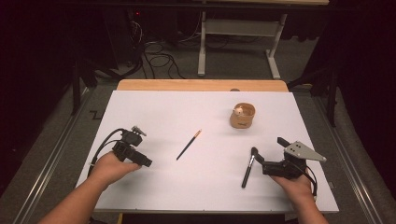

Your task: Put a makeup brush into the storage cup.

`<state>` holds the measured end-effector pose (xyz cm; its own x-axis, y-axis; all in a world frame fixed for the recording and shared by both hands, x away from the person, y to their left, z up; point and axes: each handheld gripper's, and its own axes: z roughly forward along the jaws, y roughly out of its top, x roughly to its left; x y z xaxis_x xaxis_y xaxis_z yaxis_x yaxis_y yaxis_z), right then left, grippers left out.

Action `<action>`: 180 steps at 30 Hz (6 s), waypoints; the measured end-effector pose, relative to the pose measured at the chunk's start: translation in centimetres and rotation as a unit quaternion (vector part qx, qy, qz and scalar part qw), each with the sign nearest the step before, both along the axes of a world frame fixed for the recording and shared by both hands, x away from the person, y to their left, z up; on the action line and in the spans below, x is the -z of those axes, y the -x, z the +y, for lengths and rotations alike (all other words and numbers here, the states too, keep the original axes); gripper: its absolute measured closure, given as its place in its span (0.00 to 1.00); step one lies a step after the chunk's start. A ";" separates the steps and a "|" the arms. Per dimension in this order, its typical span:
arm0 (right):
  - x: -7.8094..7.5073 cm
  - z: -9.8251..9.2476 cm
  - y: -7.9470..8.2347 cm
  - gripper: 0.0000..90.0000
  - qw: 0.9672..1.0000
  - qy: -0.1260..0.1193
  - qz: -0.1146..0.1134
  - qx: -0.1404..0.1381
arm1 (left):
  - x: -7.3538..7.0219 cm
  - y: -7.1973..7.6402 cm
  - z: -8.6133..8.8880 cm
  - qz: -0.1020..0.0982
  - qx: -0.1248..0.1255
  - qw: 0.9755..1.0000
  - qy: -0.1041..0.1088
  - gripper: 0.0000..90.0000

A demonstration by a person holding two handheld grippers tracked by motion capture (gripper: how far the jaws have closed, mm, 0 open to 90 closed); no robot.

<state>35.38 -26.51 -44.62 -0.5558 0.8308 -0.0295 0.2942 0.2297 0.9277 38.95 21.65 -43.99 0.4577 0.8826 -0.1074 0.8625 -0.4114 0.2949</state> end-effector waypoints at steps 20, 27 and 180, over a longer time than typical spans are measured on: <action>-0.1 0.0 0.0 0.00 1.000 -0.002 -0.003 -0.003 | -0.7 -1.2 -4.0 0.000 0.043 0.999 0.012 0.38; -0.1 -0.1 -0.1 0.00 1.000 -0.001 -0.006 -0.005 | -1.0 -1.9 -5.5 -0.010 0.051 0.998 0.022 0.43; -0.2 -0.4 -0.1 0.01 1.000 -0.010 -0.006 -0.010 | 1.1 -7.0 -13.7 0.016 0.105 0.993 -0.049 0.93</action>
